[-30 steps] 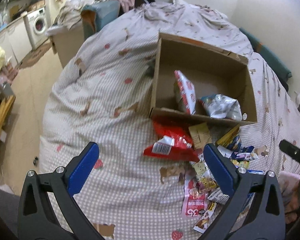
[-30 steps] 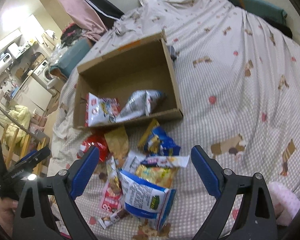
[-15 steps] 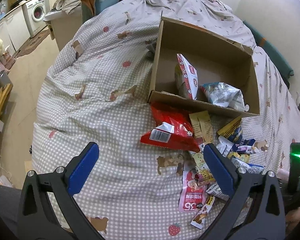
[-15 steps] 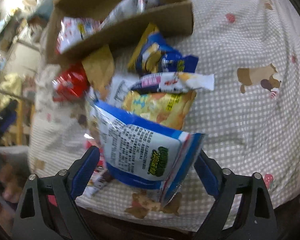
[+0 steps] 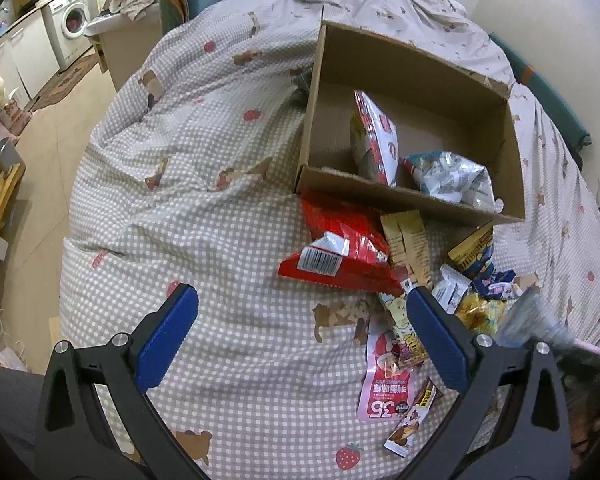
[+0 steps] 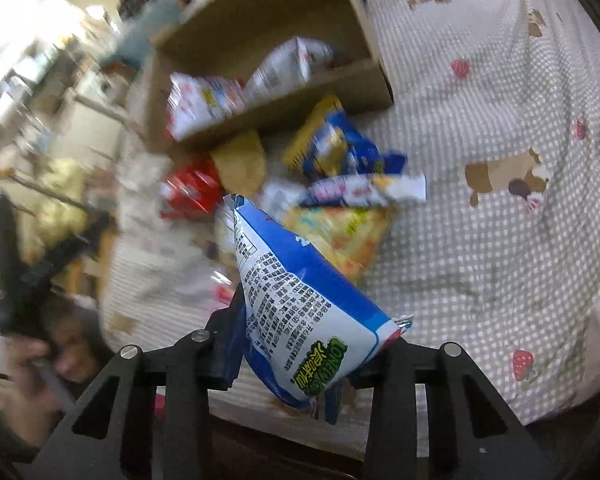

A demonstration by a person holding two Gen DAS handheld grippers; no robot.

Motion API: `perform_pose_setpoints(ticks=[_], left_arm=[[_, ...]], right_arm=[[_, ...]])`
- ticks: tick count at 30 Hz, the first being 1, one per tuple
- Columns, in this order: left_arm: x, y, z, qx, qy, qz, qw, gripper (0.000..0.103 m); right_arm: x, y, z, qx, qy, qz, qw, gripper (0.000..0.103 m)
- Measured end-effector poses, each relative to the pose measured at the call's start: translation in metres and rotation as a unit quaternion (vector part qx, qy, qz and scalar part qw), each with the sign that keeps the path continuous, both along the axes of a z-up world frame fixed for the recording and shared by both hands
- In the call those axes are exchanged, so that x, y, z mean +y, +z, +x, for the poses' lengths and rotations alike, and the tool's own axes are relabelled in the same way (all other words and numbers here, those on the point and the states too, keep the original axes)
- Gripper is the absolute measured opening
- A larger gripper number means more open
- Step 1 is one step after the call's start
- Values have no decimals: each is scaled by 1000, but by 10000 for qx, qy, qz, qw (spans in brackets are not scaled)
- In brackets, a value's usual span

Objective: Organize snacks
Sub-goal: 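Grasp the pink crab stick packet with the left tool while the right tool grasps a blue-white chip bag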

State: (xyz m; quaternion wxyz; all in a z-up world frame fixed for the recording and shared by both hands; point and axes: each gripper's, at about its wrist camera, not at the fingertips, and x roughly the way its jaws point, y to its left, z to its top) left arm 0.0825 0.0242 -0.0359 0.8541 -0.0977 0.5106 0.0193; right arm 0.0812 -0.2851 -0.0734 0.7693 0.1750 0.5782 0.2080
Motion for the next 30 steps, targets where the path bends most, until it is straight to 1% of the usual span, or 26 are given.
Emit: perform_pose_setpoints(ticks=[2,4,5,6,7,9,11,13,16,17,21,25,28,30], left_arm=[[-5,-8,1,192,-112,-65,9997,103],[-13,-19,2,428,-266,-235,9985,97],[-18,-26,2,588,-359,-297,9972,90],[-26,-35,2,773,-465,-320,9954,86],[-32,-41,2,895,-551,-342,9939,84],[-49,-55,1,1116,-784,-387,9899,72],[-67,-65,1,1247,-1073,-364,9857,68],[-86,-76,0,1392,-1325,-256,9810,68],[-99,-91,1,1578,-1398,-214,9773,68],[-103,-96,2,1642,-1395,-136,9764,68],[-115,-107,5,1667,-1484,114,9747,68],[-123,-111,5,1647,-1490,226,9748,69],[-136,-114,2,1562,-1662,482,9724,69],[-144,-114,-1,1521,-1661,449,9733,67]], right_arm=[[-8,17,4,-354,-228,248,9988,40],[-14,29,7,-651,-467,329,9962,40],[-14,33,8,-693,-524,334,9957,40],[-15,34,9,-718,-590,340,9951,40],[-17,35,11,-717,-655,345,9947,40],[-19,34,15,-656,-732,378,9944,40],[-19,32,17,-613,-789,369,9943,40],[-22,32,20,-564,-818,385,9943,40],[-17,28,17,-509,-841,383,9944,40],[-18,27,14,-505,-844,362,9945,40],[-17,25,11,-462,-847,298,9949,40],[-16,22,12,-409,-841,235,9953,40],[-12,21,13,-399,-801,195,9958,40],[-9,21,13,-425,-755,149,9961,40]])
